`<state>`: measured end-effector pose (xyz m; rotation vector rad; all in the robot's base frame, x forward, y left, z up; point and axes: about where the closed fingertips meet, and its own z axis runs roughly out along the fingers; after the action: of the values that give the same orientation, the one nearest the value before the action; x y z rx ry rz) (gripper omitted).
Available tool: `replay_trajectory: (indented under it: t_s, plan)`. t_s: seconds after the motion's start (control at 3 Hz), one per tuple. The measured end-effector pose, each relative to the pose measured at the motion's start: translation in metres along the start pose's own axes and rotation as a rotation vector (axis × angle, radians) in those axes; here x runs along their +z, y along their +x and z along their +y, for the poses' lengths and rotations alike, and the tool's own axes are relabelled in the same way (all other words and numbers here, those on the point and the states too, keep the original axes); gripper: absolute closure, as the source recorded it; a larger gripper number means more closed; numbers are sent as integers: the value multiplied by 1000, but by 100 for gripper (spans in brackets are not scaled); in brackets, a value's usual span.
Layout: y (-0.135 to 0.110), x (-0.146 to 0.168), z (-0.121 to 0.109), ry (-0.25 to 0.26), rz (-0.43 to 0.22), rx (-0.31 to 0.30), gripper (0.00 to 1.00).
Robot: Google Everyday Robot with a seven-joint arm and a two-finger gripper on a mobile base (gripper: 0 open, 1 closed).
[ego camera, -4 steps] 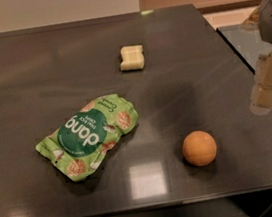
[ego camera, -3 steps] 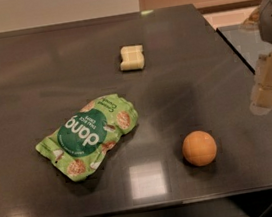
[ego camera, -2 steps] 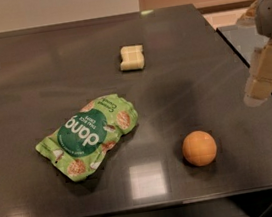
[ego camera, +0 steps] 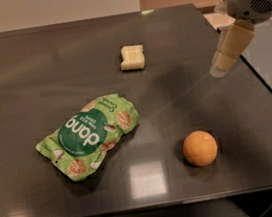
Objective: Move sponge near orange
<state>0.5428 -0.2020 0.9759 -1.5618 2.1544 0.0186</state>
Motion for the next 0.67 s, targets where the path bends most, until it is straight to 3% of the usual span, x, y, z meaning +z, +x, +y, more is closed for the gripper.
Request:
replay_trajectory:
  t_s: [0.33, 0.67]
  plan:
    - [-26, 34, -32, 5, -31, 40, 0]
    - [-58, 69, -48, -15, -60, 69, 0]
